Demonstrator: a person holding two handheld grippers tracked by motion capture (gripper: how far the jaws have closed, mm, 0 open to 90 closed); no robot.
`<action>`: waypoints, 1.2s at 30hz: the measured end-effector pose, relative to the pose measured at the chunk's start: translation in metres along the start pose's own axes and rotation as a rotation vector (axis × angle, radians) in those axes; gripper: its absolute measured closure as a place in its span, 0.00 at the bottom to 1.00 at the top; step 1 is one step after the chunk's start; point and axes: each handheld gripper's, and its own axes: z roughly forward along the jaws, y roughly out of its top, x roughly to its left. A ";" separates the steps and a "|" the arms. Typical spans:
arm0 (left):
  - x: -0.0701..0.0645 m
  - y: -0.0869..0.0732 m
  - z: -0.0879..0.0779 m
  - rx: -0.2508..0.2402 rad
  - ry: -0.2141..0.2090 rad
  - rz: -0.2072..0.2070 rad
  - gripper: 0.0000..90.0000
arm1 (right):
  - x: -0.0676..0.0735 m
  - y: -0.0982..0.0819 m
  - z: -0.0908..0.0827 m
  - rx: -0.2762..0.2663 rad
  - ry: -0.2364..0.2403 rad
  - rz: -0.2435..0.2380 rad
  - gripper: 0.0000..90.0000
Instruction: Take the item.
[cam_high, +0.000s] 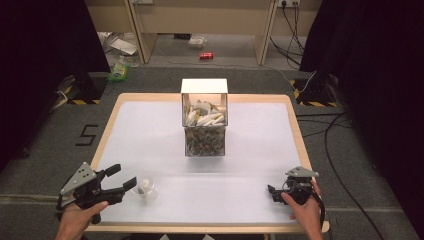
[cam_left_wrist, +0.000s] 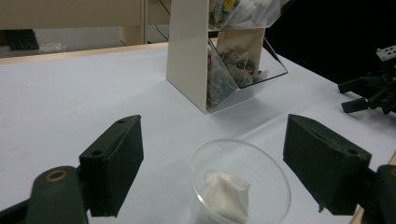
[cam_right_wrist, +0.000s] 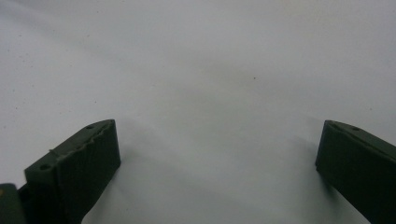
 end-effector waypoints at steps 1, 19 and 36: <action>0.001 0.001 0.000 0.001 0.000 0.001 0.22 | 0.000 0.000 0.000 0.000 0.000 0.000 0.00; 0.027 0.011 0.013 0.029 0.062 -0.009 0.22 | 0.000 0.000 0.000 0.000 0.000 0.000 0.00; 0.051 0.018 0.039 0.053 0.088 -0.037 0.23 | 0.000 0.000 0.000 0.000 0.000 0.000 0.00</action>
